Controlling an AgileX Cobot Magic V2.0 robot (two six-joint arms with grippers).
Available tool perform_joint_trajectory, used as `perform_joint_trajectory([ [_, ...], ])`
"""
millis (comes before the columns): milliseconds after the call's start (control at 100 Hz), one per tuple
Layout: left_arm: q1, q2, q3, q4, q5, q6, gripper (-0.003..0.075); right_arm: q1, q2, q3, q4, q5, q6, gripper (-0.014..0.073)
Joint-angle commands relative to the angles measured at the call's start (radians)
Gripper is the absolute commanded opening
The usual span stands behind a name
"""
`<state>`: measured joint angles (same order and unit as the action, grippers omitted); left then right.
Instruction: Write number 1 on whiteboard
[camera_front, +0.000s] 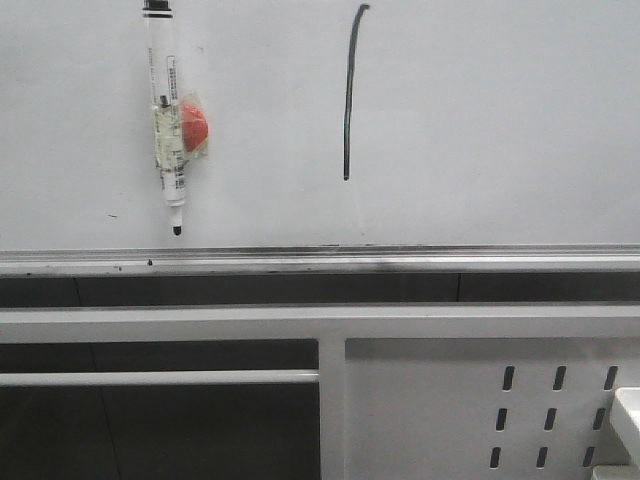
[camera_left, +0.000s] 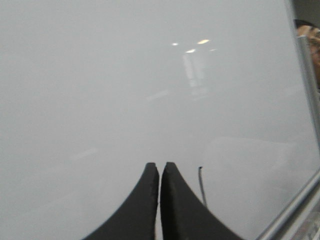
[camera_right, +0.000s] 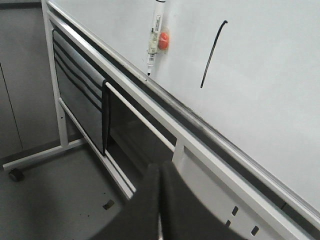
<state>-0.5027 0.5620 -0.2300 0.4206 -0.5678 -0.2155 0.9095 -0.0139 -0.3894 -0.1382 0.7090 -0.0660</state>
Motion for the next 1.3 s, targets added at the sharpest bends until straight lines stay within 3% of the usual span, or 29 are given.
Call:
perform_joint_trajectory([
  [0,0.079,-0.104,-0.016,-0.007,0.099,-0.105,-0.0020,-0.005,-0.004,-0.022,-0.007,-0.072,0.002,-0.0069],
  [150,0.221,-0.302,0.057,-0.007,0.275,-0.201,-0.0020,-0.005,-0.004,-0.022,-0.007,-0.072,0.002,-0.0069],
  [390,0.397,-0.570,0.240,-0.105,0.281,-0.279,-0.0020,-0.005,-0.004,-0.022,-0.007,-0.072,0.002,-0.0069],
  [630,0.413,-0.559,0.267,-0.121,0.348,-0.279,-0.0020,-0.005,-0.004,-0.022,-0.007,-0.075,0.002,-0.0069],
  [930,0.413,-0.563,0.268,-0.128,0.575,-0.261,-0.0020,-0.005,-0.004,-0.022,-0.007,-0.075,0.002,-0.0069],
  [1020,0.413,-0.572,0.268,-0.174,0.635,-0.188,-0.0020,-0.005,-0.004,-0.022,-0.007,-0.075,0.002,-0.0069],
  [1170,0.414,-0.590,0.268,-0.381,0.723,0.106,-0.0020,-0.005,-0.004,-0.022,-0.007,-0.075,0.002,-0.0069],
  [1290,0.415,-0.590,0.268,-0.409,0.812,0.160,-0.0020,-0.005,-0.004,-0.022,-0.007,-0.075,0.002,-0.0069],
])
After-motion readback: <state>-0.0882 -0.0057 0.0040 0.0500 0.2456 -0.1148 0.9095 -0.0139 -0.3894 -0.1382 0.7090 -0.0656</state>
